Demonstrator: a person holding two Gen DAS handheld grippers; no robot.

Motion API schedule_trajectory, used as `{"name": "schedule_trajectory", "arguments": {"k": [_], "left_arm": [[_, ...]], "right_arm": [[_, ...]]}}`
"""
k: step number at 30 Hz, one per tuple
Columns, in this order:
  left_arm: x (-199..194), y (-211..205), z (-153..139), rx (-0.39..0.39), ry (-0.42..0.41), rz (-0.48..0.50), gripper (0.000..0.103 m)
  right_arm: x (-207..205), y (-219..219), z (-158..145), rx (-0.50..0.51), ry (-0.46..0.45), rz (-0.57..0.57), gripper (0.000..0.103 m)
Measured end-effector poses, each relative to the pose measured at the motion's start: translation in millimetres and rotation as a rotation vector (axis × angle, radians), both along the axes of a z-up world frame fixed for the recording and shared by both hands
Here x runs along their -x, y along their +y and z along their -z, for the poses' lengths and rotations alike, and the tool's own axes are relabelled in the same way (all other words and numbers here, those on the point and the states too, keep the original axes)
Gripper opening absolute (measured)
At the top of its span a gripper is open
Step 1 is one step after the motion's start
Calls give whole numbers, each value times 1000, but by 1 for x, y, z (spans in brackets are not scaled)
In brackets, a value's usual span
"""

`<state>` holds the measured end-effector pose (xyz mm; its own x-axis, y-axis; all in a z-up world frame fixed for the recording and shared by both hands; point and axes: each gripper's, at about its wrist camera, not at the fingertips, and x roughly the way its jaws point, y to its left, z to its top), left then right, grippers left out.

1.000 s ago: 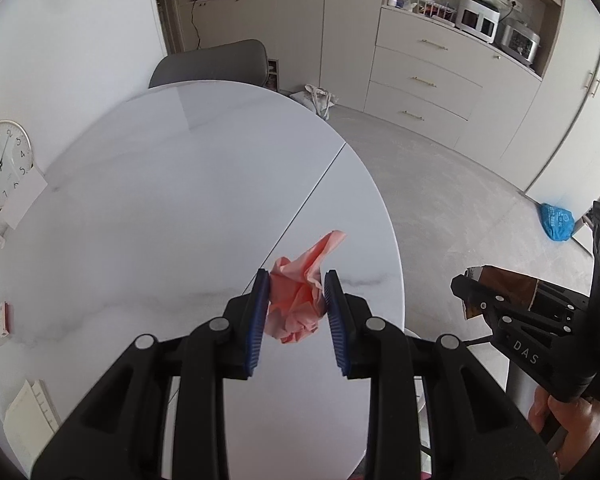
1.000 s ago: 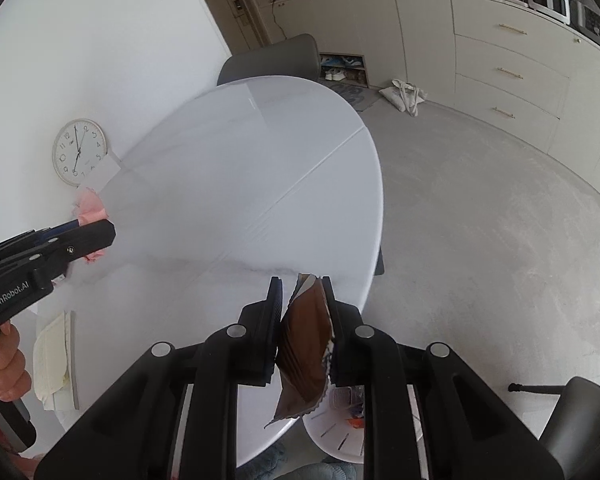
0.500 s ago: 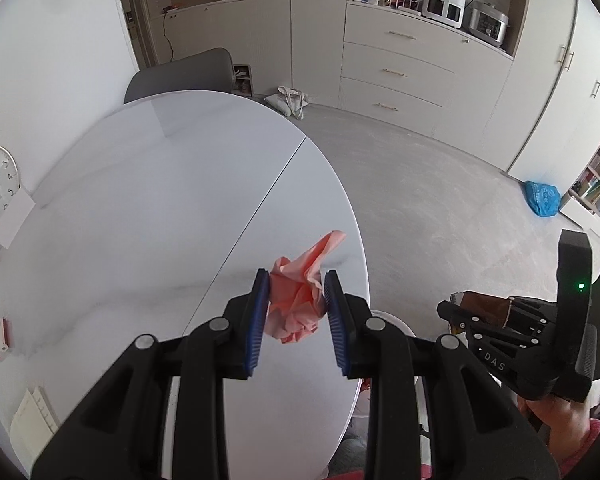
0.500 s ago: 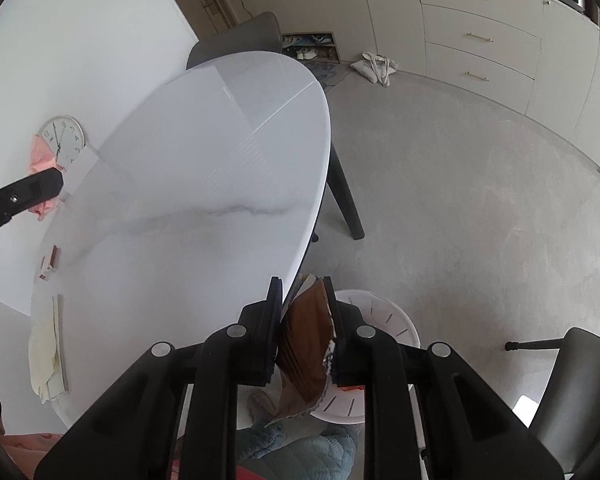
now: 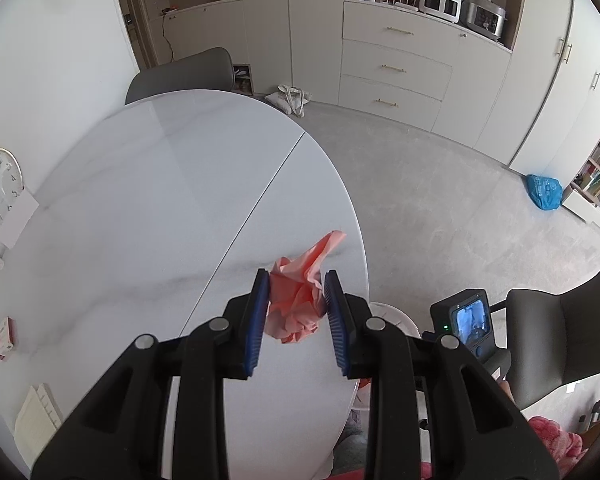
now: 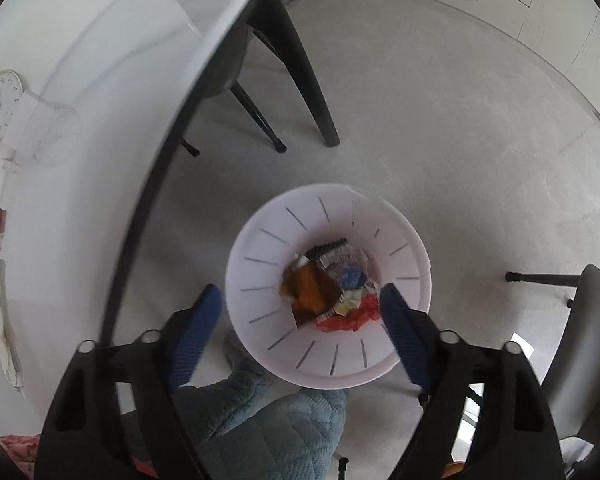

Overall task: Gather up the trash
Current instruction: 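Carry the brown wrapper and pink paper over the white bin with both tools, then open the right tool over the bin while the left tool drops the pink paper in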

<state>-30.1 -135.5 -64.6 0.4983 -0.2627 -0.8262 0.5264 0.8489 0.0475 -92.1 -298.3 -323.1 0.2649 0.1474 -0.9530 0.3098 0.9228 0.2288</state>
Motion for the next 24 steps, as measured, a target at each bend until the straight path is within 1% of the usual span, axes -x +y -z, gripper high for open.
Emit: {"name": "schedule_trajectory", "arguments": {"k": [2, 5, 7, 11, 12, 16, 18, 21, 24], "left_arm": [[3, -1, -1, -5, -3, 2, 28], [6, -4, -1, -8, -3, 6, 28], [8, -7, -2, -9, -4, 13, 28], [15, -17, 2, -13, 3, 53, 29], [17, -22, 4, -17, 7, 65, 29], [33, -54, 26, -37, 40, 137, 29], [41, -71, 41, -41, 72, 172, 29], [51, -98, 69, -58, 125, 211, 29], [57, -120, 97, -83, 168, 228, 29]], "right_arm": [[5, 0, 12, 0, 44, 6, 92], [11, -4, 9, -20, 48, 38, 95], [17, -11, 0, -17, 29, 70, 96], [25, -26, -29, -11, -31, 132, 98], [29, -31, -38, -5, -46, 148, 100], [44, -51, -71, 30, -107, 198, 100], [53, -61, -85, 54, -128, 208, 100], [67, -74, -101, 95, -152, 217, 100], [80, -85, -107, 158, -150, 228, 100]]}}
